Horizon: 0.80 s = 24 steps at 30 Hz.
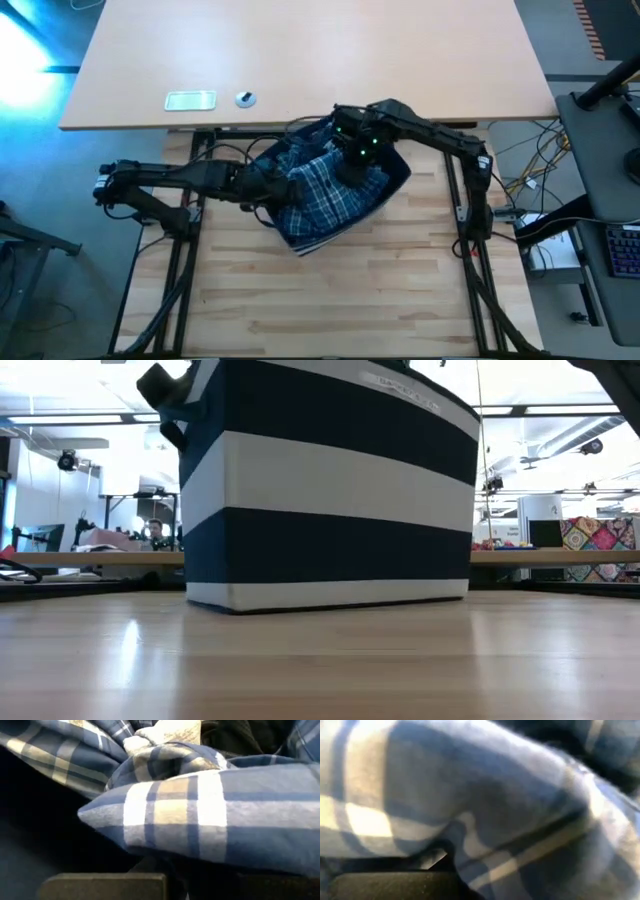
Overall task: Fold Laundry from Bin
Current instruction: Put the stacked clothes into the laundry bin
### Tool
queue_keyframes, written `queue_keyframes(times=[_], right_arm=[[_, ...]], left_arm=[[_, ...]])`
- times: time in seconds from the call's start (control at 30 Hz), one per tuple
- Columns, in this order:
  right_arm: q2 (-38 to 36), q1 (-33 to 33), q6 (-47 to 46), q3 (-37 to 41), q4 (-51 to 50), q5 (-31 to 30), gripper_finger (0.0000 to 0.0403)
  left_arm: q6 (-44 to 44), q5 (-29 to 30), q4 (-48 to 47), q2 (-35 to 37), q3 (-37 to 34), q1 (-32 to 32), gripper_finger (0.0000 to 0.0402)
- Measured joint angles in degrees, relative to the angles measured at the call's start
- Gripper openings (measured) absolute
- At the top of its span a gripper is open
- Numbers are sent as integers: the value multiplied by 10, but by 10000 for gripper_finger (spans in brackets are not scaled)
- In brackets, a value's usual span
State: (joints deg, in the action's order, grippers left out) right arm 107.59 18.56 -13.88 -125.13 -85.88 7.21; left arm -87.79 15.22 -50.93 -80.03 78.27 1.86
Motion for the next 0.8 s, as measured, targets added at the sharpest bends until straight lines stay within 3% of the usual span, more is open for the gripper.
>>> queue_keyframes(times=[0.17,0.43,0.6,0.8], right_arm=[[-17,-3,-50,90,64,-65,63],[-36,14,-101,194,161,-108,63],[-36,19,-123,249,226,-119,63],[-36,37,-111,282,253,-147,63]], left_arm=[[2,3,-54,-7,8,-23,2],[-14,9,-60,-41,11,-63,2],[-5,20,-115,-91,65,-85,2],[30,28,-210,-177,177,-91,9]])
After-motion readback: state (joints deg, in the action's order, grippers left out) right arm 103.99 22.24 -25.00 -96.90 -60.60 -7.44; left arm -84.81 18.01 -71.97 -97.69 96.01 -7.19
